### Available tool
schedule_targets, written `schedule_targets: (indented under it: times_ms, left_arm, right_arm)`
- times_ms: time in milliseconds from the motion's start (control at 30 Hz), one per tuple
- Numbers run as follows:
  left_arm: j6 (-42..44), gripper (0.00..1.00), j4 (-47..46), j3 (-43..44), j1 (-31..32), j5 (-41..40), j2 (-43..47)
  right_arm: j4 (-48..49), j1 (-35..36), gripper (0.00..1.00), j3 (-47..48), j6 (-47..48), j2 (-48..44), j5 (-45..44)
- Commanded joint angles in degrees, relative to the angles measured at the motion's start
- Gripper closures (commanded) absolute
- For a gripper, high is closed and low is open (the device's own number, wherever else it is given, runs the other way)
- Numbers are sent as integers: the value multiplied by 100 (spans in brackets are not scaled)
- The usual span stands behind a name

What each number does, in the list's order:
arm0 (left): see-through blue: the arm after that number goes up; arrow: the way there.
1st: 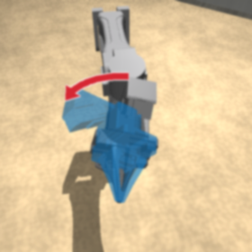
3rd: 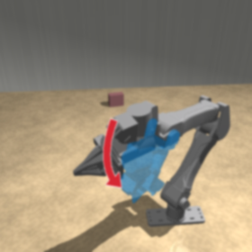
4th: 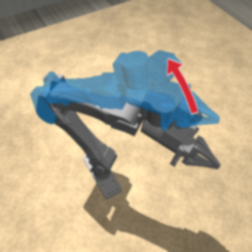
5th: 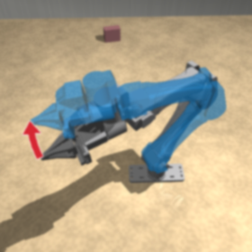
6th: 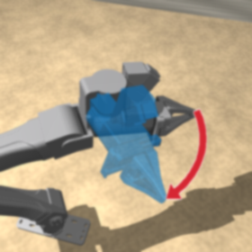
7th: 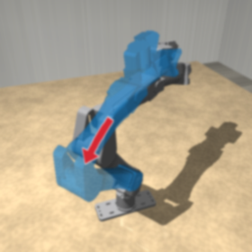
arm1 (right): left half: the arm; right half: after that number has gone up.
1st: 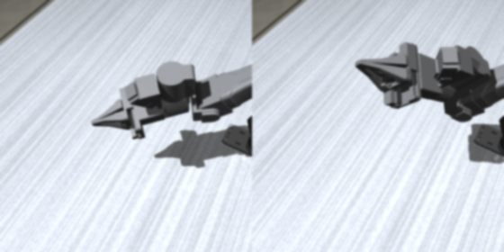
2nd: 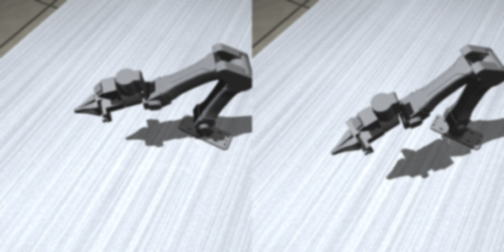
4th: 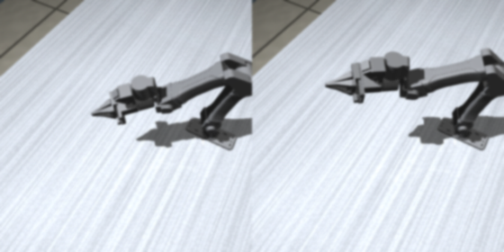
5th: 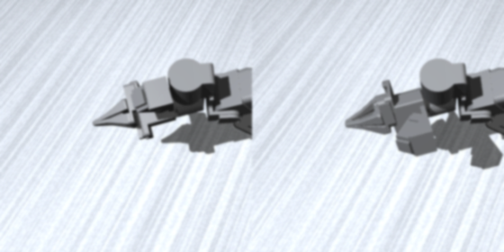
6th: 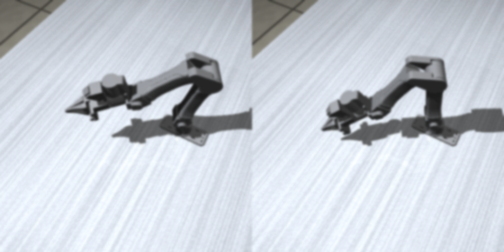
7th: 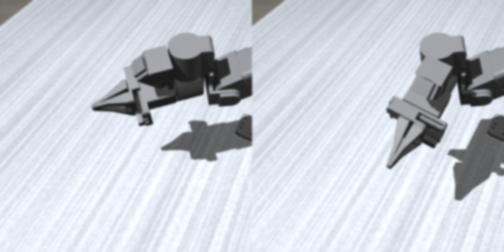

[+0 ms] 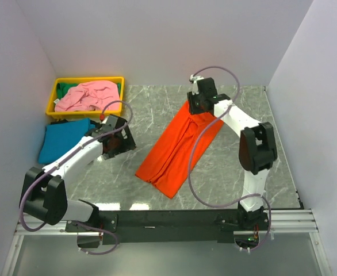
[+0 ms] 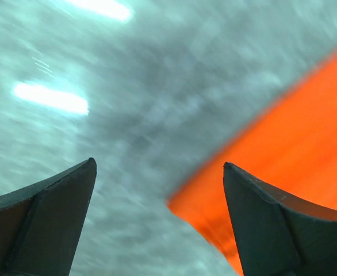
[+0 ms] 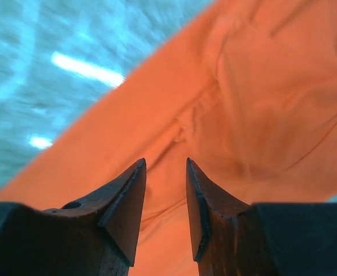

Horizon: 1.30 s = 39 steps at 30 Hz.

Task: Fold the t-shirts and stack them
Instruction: Fold the tshirt

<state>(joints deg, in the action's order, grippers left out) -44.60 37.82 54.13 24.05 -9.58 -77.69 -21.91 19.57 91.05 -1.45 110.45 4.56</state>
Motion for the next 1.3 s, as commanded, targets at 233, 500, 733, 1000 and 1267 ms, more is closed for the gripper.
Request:
schedule_targets:
  times_ms: [233,500,733,1000,1267]
  left_arm:
    - [909,4,-838,-349,-393,-940,149]
    - [1015,8,-882,-306,-401,-756,-44]
    - [1032,8,-864,-306,-410,-791,-53]
    - [1050,9,-864,-306,-410,-791,-88]
    - [1059,9,-856,-298,-410,-835,-124]
  right_arm:
    - [-357,125,61,1045,479,1223,-693]
    - [-656,170,65,1574,629,1734,-834]
    - [-1043,187,69,1995,734,2015,-596]
    - [-1465,205,70,2347,787,2332,-588]
    - [-1132,214,100,1979,805,1999,-596]
